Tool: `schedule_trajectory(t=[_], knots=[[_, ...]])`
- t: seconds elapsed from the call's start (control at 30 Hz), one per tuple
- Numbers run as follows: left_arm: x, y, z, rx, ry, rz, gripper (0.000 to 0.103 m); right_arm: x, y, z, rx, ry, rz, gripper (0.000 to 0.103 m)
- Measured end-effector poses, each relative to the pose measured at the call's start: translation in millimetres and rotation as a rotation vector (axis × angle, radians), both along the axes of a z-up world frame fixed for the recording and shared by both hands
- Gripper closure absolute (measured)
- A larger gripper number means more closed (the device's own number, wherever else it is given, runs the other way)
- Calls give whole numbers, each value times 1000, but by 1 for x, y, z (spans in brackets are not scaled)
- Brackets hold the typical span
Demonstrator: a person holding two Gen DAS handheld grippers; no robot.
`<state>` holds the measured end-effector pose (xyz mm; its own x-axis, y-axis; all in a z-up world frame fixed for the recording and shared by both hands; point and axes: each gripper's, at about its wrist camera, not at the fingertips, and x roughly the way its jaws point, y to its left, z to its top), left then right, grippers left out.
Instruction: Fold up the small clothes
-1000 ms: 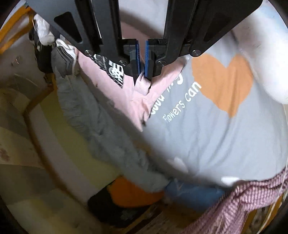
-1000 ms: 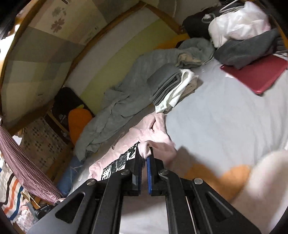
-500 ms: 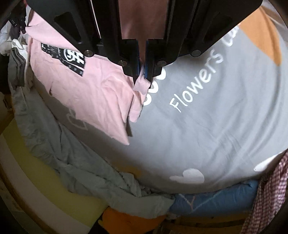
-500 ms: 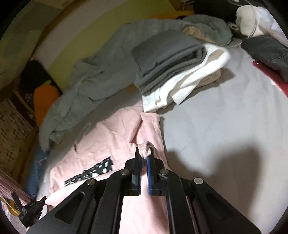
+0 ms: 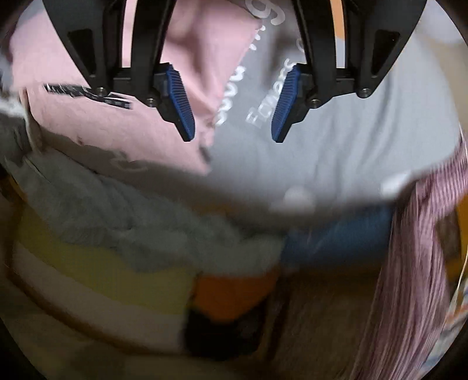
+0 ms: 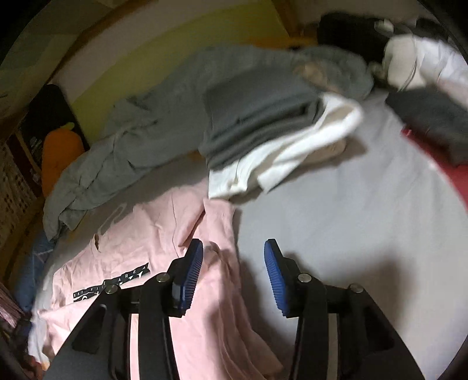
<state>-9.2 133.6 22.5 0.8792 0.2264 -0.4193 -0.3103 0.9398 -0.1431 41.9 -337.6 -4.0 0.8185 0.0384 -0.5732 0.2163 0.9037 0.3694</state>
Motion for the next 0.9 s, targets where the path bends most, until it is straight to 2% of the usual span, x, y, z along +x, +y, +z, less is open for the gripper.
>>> schedule_trajectory(t=[0.03, 0.1, 0.2, 0.3, 0.4, 0.5, 0.7, 0.77, 0.83, 0.9], knots=[[-5, -11, 5, 27, -14, -55, 46, -5, 3, 3, -4, -15, 22, 55], [-4, -30, 4, 33, 11, -163, 46, -8, 20, 8, -32, -35, 114, 55], [14, -57, -15, -7, 119, -275, 46, -5, 59, 6, -98, -34, 262, 55], [32, -77, -44, -20, 253, -313, 46, 0, 95, -10, -154, 21, 359, 55], [29, -83, -69, -43, 314, -306, 46, 1, 116, -29, -161, 90, 411, 55], [2, -89, -72, 31, 261, -256, 46, -13, 127, -37, -253, 89, 405, 55], [-21, -94, -73, 55, 202, -197, 46, -52, 126, -44, -351, 59, 373, 55], [-29, -96, -63, 17, 151, -238, 46, -61, 130, -39, -402, 37, 342, 55], [-32, -104, -54, 17, 107, -309, 46, -68, 128, -29, -384, -11, 345, 55], [-28, -113, -53, 37, 122, -321, 46, -66, 137, -23, -340, -36, 405, 55]])
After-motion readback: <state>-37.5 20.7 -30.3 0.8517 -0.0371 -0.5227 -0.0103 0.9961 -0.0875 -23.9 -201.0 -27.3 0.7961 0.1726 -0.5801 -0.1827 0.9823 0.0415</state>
